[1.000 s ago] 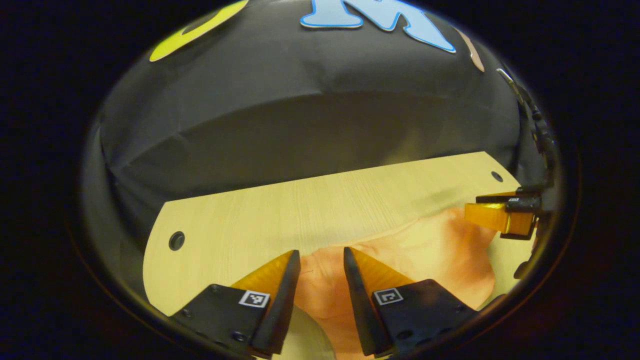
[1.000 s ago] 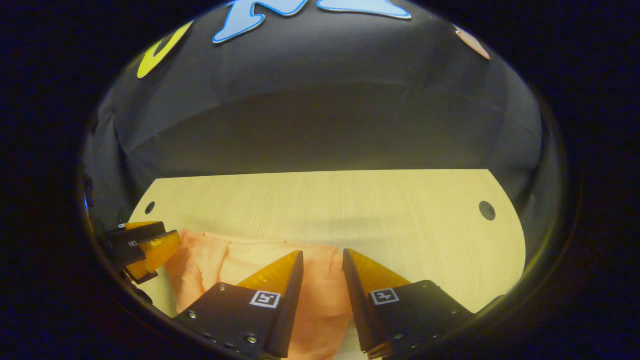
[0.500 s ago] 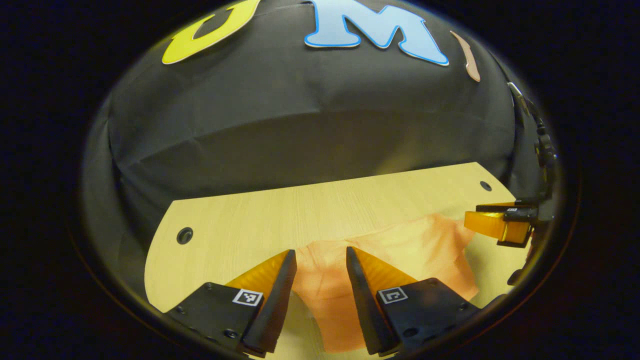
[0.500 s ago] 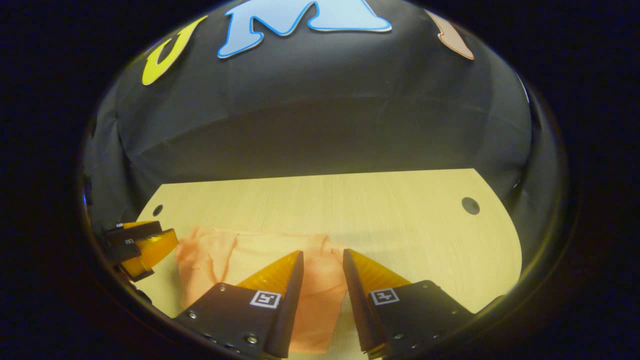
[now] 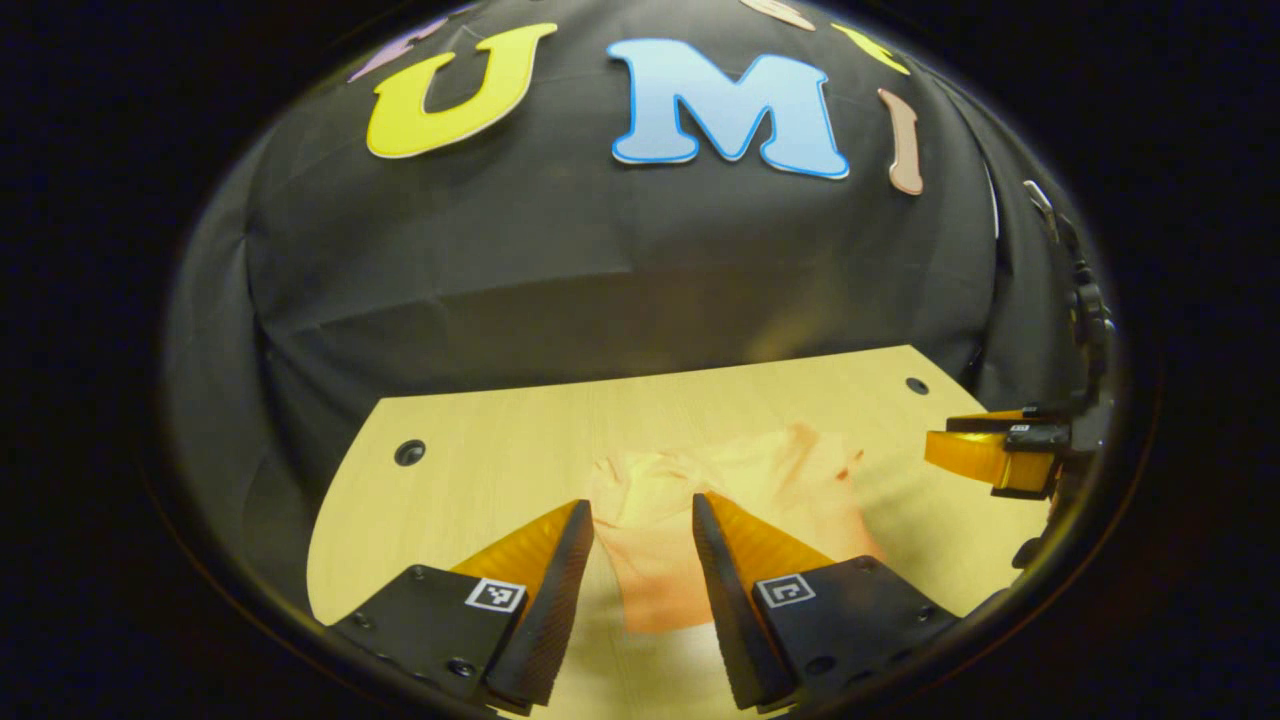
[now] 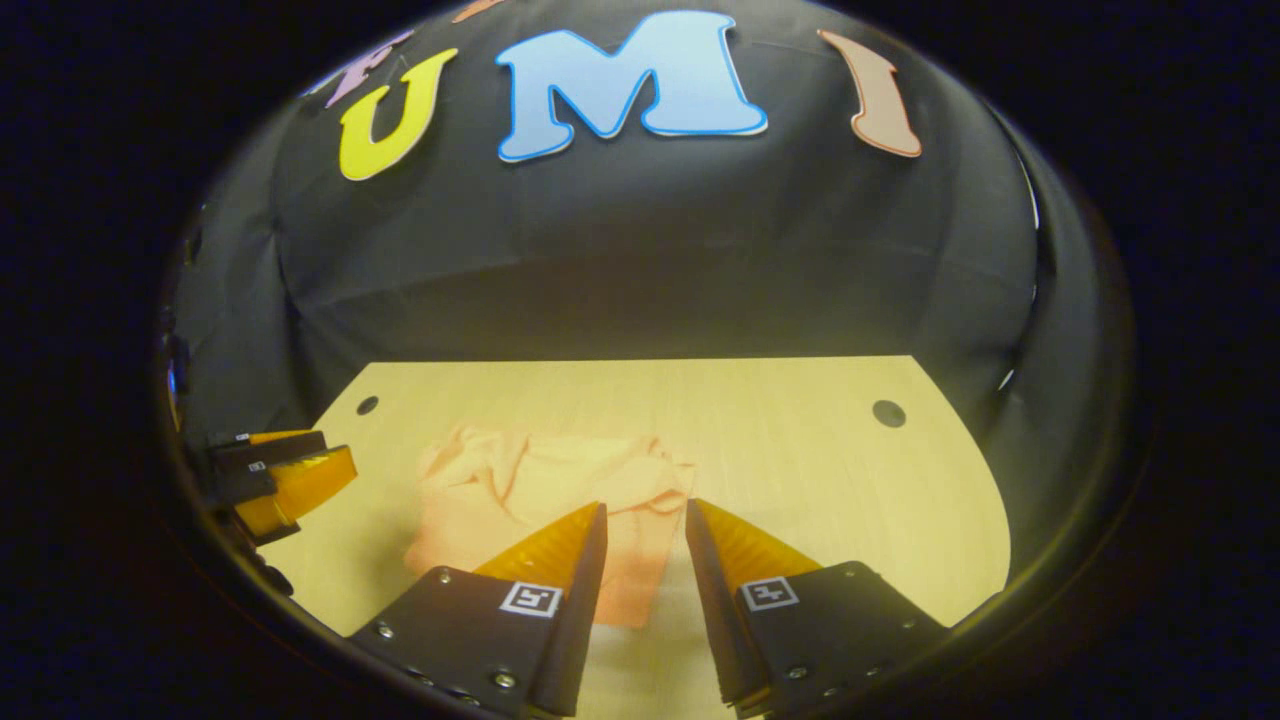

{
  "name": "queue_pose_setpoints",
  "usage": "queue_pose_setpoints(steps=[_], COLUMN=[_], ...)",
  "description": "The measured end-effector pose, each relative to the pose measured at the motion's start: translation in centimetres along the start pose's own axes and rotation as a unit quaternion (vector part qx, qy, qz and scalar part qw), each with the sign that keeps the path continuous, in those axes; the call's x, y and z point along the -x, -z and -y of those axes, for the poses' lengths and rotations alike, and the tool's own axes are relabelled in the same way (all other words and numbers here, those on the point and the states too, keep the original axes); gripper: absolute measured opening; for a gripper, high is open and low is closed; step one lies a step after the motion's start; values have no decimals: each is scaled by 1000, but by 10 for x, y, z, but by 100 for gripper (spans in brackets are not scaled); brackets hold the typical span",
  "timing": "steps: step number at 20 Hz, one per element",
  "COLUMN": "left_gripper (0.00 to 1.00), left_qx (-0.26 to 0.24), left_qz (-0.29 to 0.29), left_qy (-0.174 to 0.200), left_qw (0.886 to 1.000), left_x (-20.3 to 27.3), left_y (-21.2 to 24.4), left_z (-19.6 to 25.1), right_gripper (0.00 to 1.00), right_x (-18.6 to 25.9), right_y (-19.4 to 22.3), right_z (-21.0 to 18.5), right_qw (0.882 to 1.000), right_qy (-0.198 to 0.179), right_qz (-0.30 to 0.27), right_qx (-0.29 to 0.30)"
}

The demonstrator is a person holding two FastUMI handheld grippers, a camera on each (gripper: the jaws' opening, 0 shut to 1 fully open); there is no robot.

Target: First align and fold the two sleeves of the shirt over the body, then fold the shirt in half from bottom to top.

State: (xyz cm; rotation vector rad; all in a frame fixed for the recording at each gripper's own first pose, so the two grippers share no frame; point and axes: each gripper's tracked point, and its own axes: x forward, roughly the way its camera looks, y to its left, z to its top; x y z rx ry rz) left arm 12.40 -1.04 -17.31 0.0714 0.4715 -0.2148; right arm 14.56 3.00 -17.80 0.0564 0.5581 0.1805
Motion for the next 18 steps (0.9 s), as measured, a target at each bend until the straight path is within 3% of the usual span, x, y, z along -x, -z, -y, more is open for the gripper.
queue_pose_setpoints(steps=[10,18], left_gripper=[69,69], left_qx=[12,7], left_qz=[36,63], left_qy=[3,-12], left_qw=[999,998], left_x=[140,210], left_y=[-2,6], left_z=[30,39], right_gripper=[51,50], right_x=[133,183], right_y=[21,52], right_z=[-20,-21], right_qw=[999,998], right_qy=[-15,-12], right_qz=[42,51], right_qx=[2,-25])
